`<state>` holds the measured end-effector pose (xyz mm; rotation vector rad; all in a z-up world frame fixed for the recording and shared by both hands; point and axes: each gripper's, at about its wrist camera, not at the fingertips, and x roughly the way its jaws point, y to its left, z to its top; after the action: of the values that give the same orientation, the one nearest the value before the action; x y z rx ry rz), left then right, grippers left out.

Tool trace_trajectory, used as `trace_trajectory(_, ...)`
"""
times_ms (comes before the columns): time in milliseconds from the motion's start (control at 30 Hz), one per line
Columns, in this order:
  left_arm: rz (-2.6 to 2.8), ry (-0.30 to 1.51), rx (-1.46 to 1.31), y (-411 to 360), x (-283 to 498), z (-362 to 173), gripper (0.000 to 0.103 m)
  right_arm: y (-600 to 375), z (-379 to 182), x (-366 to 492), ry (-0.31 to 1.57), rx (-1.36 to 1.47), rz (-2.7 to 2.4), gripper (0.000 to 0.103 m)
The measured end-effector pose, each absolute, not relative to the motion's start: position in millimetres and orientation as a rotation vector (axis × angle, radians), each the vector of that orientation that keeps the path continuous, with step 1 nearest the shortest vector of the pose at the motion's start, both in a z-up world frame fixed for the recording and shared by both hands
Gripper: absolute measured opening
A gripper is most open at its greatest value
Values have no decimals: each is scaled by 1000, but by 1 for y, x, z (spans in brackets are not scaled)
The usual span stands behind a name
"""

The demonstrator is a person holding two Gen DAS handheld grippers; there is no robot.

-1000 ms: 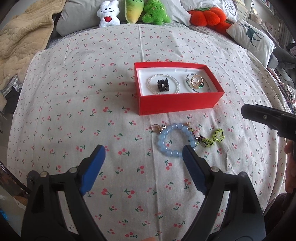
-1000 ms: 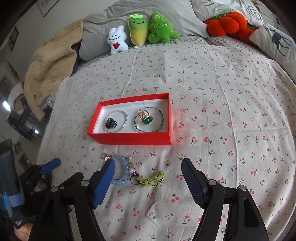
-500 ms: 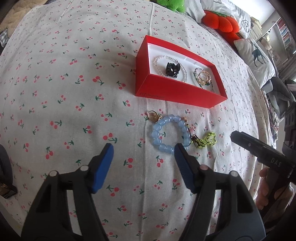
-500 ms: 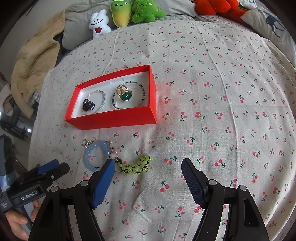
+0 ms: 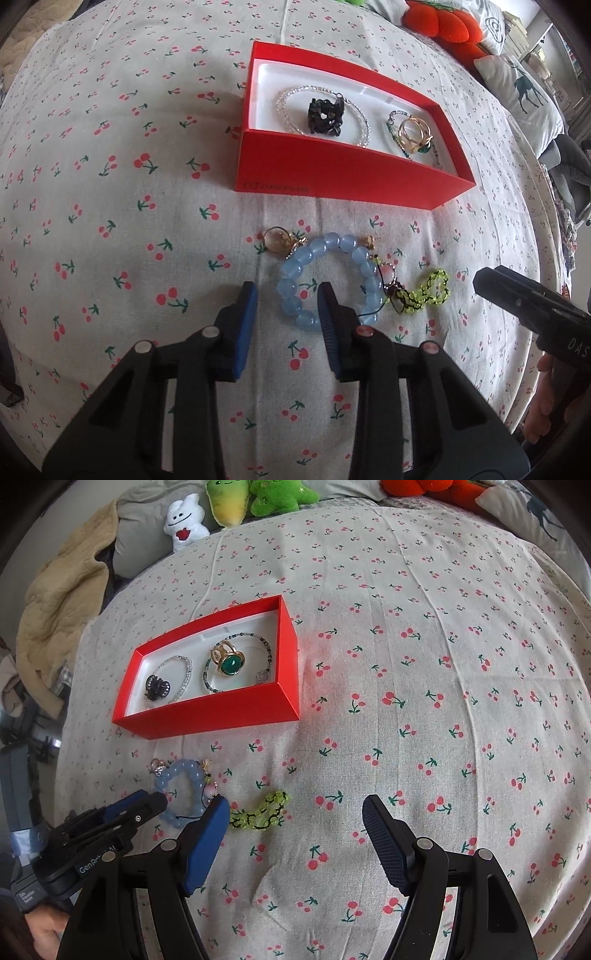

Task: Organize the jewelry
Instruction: 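Grasp the light-blue bead bracelet with the left tool while the right tool grasps the green beaded keychain, then lift the blue bracelet and green keychain and carry both over the red box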

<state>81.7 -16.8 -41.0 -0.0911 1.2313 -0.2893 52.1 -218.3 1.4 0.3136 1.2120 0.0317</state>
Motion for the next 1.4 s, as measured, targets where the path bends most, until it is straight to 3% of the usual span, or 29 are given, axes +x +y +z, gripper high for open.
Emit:
trace_trajectory(133,-274,1224,-56,-20,83,-43,25,-218,-2,54,1220,309,33,76)
trace_trajectory(200,-274,1225,-50,-20,85,-44,13,-217,-2,55,1222,305,34,76)
trace_trajectory(667,-329,1134,-39,-6,66,-11,13,-207,-15,61,1263,322,44,74)
trace_trajectory(833,-332,1126,-42,5,64,-8,13,-208,-30,63,1313,406,66,48)
trace_trajectory(1067,-333,1136,-41,10,61,-9,13,-203,-37,65,1330,420,68,28)
trace_trajectory(1133,-334,1144,-40,10,62,-11,13,-202,-39,65,1337,413,78,16)
trace_trajectory(1233,-332,1148,-45,11,62,-12,13,-203,-38,65,1331,420,83,8)
trace_trajectory(1400,-353,1119,-55,12,59,-3,13,-205,-24,61,1284,411,99,6)
